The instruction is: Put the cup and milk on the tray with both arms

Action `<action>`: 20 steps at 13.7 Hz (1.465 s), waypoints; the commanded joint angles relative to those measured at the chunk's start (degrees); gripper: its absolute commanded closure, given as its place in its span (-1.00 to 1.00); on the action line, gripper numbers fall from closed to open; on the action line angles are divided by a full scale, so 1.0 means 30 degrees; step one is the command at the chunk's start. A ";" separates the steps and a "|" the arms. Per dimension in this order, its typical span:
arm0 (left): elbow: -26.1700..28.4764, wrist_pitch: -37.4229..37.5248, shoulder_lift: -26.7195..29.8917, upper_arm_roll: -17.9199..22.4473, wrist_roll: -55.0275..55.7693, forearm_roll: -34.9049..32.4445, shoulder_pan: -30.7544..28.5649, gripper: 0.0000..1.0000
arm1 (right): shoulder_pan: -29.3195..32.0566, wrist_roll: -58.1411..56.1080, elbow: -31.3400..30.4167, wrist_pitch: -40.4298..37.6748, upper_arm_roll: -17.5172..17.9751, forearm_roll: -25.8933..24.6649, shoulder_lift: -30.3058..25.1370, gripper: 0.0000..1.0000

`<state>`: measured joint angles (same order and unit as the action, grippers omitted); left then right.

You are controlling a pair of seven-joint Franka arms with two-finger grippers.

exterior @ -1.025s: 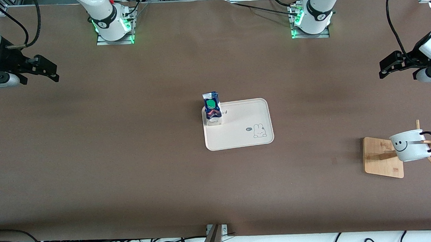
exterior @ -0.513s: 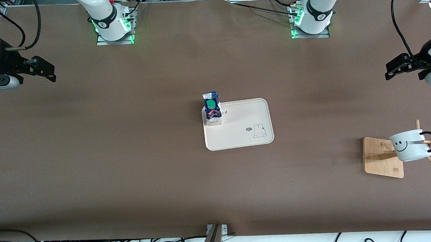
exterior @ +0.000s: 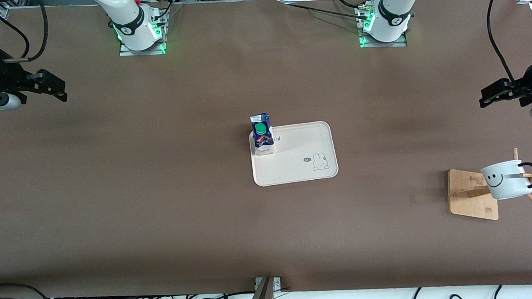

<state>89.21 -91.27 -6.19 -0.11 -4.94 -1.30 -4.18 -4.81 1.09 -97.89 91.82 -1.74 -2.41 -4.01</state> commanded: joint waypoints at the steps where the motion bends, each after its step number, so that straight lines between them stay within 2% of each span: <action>1: -0.2304 0.0481 -0.1536 -0.0079 0.0005 0.0403 -0.0393 -1.00 | 0.0139 -0.0010 0.0404 0.0124 0.0111 -0.0252 0.0164 -1.00; 20: -0.2753 -0.0222 -0.2274 -0.0108 -0.0171 0.0432 -0.1215 -1.00 | 0.0138 0.0019 0.0404 0.0155 0.0111 -0.0164 0.0164 -1.00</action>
<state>82.88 -92.24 -12.01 -0.10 -4.94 -1.26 -7.39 -4.76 1.09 -97.84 92.49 -1.73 -2.41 -4.00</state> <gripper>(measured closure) 0.000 0.000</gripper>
